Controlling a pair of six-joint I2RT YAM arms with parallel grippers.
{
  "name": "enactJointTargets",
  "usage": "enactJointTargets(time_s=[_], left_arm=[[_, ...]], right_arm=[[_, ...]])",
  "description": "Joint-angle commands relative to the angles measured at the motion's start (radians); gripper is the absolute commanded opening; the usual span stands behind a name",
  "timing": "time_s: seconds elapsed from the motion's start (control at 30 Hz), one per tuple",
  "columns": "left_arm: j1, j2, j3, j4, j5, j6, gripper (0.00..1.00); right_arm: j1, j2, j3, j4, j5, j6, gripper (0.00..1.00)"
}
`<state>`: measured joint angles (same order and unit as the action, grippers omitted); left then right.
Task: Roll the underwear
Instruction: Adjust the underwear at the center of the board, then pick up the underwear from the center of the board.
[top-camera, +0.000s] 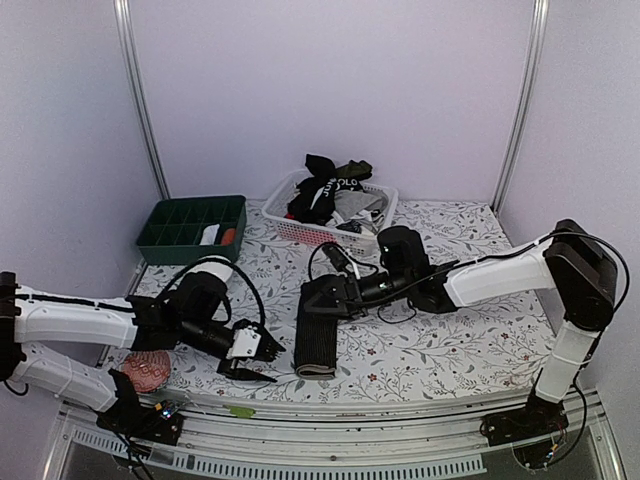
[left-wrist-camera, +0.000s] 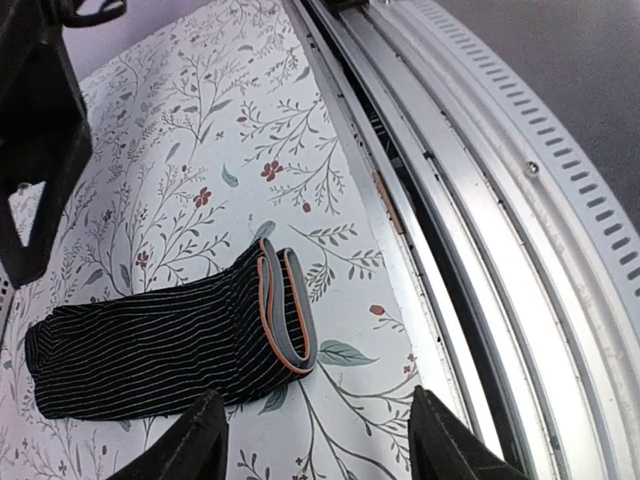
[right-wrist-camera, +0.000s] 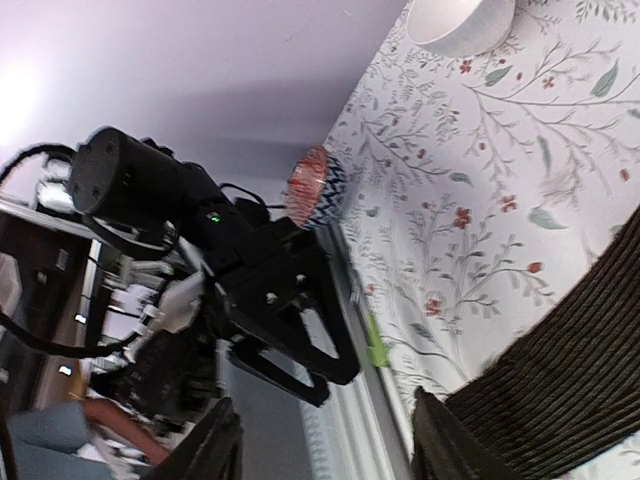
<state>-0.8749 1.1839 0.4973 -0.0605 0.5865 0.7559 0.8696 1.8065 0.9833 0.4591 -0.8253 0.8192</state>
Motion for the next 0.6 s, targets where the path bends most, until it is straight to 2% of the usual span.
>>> enactJointTargets(time_s=[0.0,0.1,0.4,0.57], left_arm=[[-0.103,0.102,-0.015,0.162,-0.173,0.081,0.6],[-0.149,0.173,-0.017,0.253,-0.266,0.086,0.57],[-0.188,0.315,-0.013,0.39,-0.394,0.136,0.58],[-0.203,0.382,-0.014,0.427,-0.442,0.192,0.58]], right_arm=[[0.0,0.006,-0.007,-0.322,0.136,-0.248,0.44],[0.01,0.058,0.039,-0.33,0.091,-0.232,0.26],[0.036,0.23,0.128,-0.306,0.044,-0.199,0.01],[0.037,0.285,0.132,-0.306,0.035,-0.201,0.0]])
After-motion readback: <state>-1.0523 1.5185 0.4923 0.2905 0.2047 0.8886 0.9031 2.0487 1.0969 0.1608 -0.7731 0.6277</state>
